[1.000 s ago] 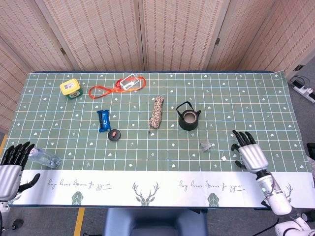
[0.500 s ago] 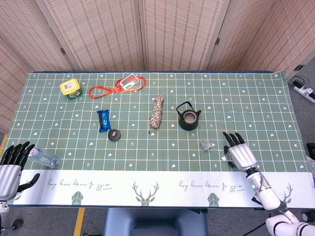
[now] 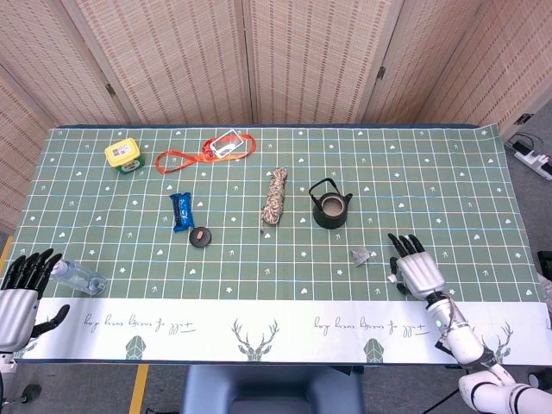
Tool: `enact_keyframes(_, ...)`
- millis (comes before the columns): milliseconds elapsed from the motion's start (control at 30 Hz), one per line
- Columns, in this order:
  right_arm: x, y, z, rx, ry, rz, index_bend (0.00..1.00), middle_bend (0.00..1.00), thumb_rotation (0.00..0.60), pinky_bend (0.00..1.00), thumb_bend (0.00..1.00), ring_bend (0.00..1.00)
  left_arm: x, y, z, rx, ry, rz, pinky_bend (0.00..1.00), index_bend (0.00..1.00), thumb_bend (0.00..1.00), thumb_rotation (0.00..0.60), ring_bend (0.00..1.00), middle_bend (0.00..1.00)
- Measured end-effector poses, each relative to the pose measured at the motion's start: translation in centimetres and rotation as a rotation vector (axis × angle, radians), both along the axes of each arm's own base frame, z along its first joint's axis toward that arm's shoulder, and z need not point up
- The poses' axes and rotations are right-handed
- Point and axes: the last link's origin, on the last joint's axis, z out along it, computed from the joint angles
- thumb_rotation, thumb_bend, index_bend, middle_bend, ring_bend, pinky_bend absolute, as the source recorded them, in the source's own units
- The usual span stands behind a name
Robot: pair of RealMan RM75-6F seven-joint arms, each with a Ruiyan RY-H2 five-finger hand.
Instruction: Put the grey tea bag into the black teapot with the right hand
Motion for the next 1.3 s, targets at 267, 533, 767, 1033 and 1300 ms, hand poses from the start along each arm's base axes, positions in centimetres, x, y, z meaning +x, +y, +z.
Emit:
enact_keyframes(267,0.3,-0.5,-0.1,-0.004,0.001,-0.001,0.51,0.00,0.600,0.00,0.29,0.00,0.0,0.0,0.1,0.000,-0.003,0.001,0.04,0.09,0.27,0.600,0.02,0.00)
enact_keyframes(533,0.1,-0.5,-0.6,0.007,0.023,0.002,0.52,0.00,0.600,0.00,0.31,0.00,0.0,-0.1,0.0,0.001,-0.002,0.000,0.04,0.09,0.27,0.600,0.03,0.00)
enact_keyframes(767,0.1,-0.7,-1.0,0.012,0.030,0.000,0.52,0.00,0.600,0.00,0.32,0.00,0.0,-0.1,0.0,-0.001,0.002,0.001,0.04,0.10,0.27,0.600,0.03,0.00)
enact_keyframes(1033,-0.1,-1.0,-1.3,0.016,0.053,-0.004,0.52,0.00,0.600,0.00,0.33,0.00,0.1,-0.2,0.1,0.004,0.001,-0.001,0.04,0.10,0.27,0.600,0.03,0.00)
enact_keyframes(1300,-0.1,-1.0,-1.8,0.030,0.044,-0.009,0.61,0.00,0.600,0.00,0.36,0.00,0.1,-0.2,0.1,0.006,0.005,-0.005,0.04,0.10,0.27,0.600,0.03,0.00)
